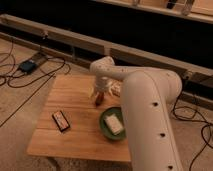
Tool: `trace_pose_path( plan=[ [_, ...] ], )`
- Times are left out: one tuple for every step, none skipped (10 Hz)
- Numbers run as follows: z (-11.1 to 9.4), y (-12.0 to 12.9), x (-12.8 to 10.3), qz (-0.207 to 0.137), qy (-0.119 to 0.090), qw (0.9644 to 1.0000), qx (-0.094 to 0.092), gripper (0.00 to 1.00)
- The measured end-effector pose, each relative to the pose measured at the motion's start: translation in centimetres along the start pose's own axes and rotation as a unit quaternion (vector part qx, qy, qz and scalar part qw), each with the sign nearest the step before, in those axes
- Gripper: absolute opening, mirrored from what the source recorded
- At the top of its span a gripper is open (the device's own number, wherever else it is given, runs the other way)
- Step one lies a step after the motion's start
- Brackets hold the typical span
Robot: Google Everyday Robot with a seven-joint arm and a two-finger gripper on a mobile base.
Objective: Place the pepper in the ceramic cup
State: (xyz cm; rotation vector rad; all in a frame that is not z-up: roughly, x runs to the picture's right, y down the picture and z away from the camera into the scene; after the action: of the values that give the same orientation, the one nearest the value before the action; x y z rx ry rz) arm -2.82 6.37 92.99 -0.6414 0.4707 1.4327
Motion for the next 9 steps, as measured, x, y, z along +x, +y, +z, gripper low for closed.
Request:
trace_pose_path(
  plan=[
    [0.6,0.1,-0.5,-0.001,0.001,1.0000,-0.001,0.80],
    [1.0,0.1,-0.9,-0.002,0.001,1.0000,-0.001,0.76],
    [1.4,0.1,-1.1,-0.003,0.001,1.0000,-0.001,0.67],
    [1.8,-0.1,-1.3,-0.003,0.002,1.0000,0.000,0.58],
    [2.1,-0.2,-1.4,-0.003,0.003,1.0000,0.000,0.47],
    [2.3,-0.2,-1.5,-0.003,0.002,1.0000,-0.002,0.38],
    [2.5,-0.2,-1.6,-0.003,0.003,1.0000,-0.003,0.24],
    [2.6,-0.3,-1.5,-0.003,0.003,1.0000,-0.003,0.16],
    [2.8,-0.4,-1.5,-0.004,0.005,1.0000,-0.004,0.08]
  ],
)
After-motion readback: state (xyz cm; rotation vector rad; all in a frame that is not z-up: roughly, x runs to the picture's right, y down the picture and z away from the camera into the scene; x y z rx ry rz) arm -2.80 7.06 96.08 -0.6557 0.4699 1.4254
